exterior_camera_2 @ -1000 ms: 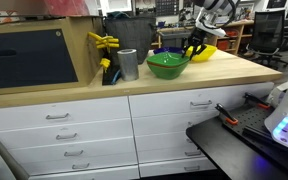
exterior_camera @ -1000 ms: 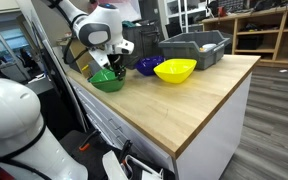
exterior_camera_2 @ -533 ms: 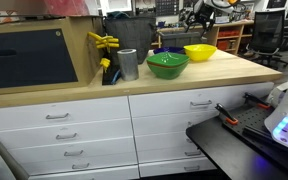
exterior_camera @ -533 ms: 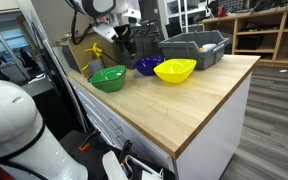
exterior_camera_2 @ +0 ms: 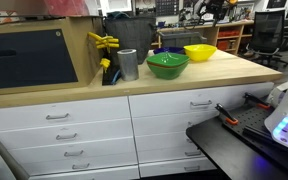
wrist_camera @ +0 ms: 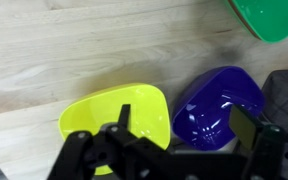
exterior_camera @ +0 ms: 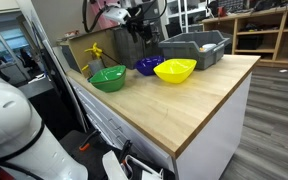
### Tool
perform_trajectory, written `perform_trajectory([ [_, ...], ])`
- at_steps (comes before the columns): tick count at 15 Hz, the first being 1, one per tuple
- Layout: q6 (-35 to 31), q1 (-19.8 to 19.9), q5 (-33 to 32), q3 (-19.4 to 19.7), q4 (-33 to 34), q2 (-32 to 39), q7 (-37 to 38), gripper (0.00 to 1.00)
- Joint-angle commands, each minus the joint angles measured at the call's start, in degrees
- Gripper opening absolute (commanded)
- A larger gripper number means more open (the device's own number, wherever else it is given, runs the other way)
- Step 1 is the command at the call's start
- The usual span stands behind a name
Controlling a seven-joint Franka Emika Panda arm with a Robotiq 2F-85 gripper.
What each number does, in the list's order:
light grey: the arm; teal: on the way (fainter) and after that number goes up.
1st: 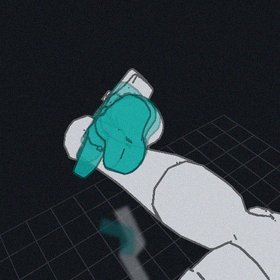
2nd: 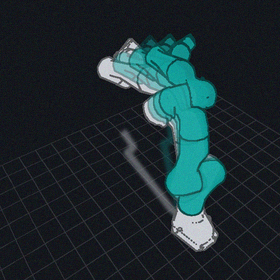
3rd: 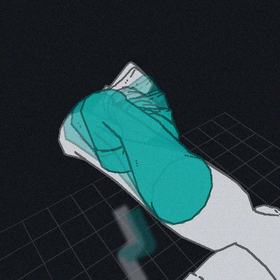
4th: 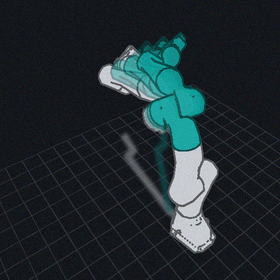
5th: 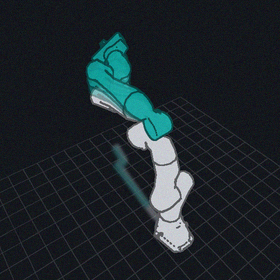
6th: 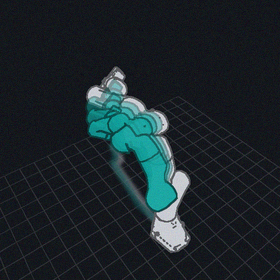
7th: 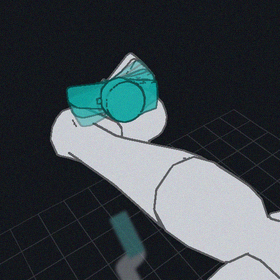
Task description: Pick up the green bowl on the right and place it in the orange bowl then move the bowls to the right.
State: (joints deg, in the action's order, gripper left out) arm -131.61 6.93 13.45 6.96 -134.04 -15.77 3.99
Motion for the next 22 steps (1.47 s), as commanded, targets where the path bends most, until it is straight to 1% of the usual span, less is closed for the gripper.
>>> perform_trajectory([
  [1,0.4,2.0,-4.6,0.8,3.5,4.8,1.8,1.0],
  [3,-1.3,2.7,-5.4,1.5,4.6,7.3,1.8,1.0],
  [7,-7.0,3.5,-5.1,2.6,6.3,11.7,3.1,1.0],
  [11,-12.5,4.1,-4.7,3.2,7.3,15.8,8.7,1.0],
  [14,-15.1,4.2,-5.6,3.7,7.7,17.9,12.4,1.0],
  [15,-15.1,4.1,-5.7,3.8,7.8,18.1,13.4,1.0],
  [17,-12.9,3.7,-6.2,3.7,8.3,17.9,15.3,1.0],
  [19,-9.8,3.2,-8.2,3.5,9.2,17.0,18.0,1.0],
  [22,-1.3,2.4,-12.5,2.8,11.6,14.7,22.2,1.0],
])
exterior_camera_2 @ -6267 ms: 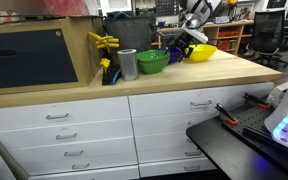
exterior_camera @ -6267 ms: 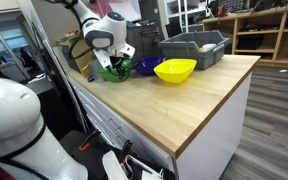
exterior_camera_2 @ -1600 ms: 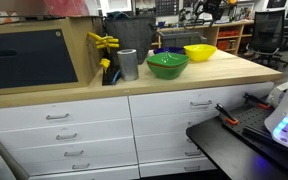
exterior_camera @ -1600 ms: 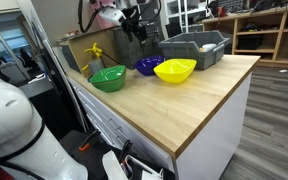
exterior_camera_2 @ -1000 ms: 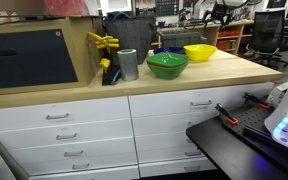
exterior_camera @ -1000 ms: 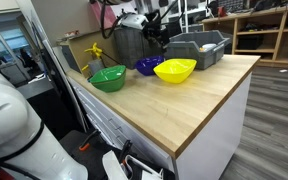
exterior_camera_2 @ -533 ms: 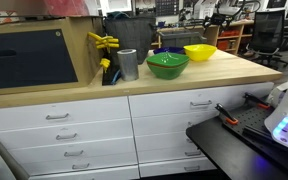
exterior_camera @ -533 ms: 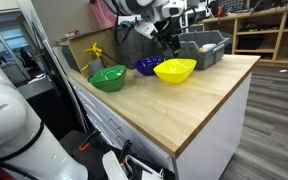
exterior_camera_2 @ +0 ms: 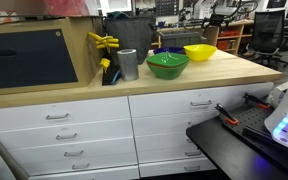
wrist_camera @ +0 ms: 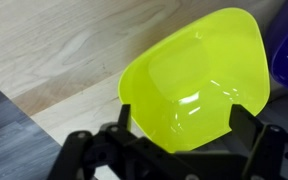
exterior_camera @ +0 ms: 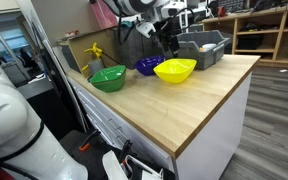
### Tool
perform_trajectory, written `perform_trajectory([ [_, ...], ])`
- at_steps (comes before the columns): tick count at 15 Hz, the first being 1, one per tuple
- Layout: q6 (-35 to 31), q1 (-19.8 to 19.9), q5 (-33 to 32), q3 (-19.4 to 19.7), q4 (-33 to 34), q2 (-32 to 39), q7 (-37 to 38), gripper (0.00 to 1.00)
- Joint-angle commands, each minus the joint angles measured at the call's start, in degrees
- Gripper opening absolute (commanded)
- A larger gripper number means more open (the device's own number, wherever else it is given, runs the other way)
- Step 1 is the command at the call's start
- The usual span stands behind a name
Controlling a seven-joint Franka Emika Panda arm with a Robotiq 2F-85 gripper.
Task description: Pick up the green bowl on the right and place it in the orange bowl then move the bowls to the right.
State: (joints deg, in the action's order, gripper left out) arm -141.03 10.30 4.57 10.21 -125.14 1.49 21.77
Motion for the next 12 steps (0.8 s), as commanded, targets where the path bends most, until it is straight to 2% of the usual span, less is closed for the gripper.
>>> perform_trajectory([
  [1,12.0,-1.3,-4.7,-0.8,3.8,-3.6,5.2,1.0],
  [7,35.2,-2.9,-6.3,-4.2,11.5,-9.3,3.8,1.0],
  [12,47.1,-4.5,-5.1,-6.5,16.9,-11.4,0.7,1.0],
])
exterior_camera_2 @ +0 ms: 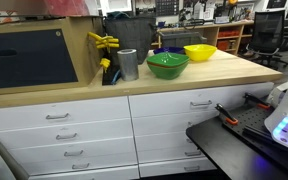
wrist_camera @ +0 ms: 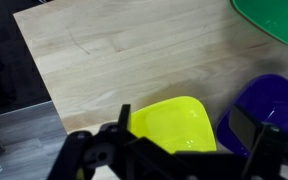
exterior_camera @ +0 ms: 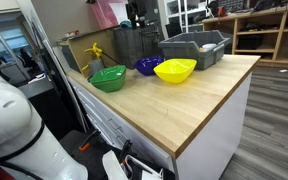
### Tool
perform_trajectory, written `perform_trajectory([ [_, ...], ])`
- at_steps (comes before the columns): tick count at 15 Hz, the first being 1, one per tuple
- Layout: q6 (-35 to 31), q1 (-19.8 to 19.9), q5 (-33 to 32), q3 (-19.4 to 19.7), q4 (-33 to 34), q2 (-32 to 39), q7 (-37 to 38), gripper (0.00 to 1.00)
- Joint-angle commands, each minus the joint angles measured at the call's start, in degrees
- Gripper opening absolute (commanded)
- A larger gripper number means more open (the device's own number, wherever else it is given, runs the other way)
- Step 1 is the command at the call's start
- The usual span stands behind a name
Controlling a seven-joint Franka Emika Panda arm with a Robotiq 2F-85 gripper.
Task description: Pick up the green bowl on the right and place it in the orange bowl then move the bowls to the right.
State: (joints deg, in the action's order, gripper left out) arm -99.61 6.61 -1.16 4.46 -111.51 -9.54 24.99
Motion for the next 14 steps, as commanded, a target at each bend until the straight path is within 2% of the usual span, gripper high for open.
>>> perform_trajectory([
  [1,7.5,-1.1,1.0,-1.1,4.2,-0.5,-3.2,1.0],
  [8,16.7,-3.6,2.3,-3.0,8.4,-1.6,-9.1,1.0],
  [14,16.3,-4.1,2.8,-3.9,7.4,-1.9,-8.7,1.0],
])
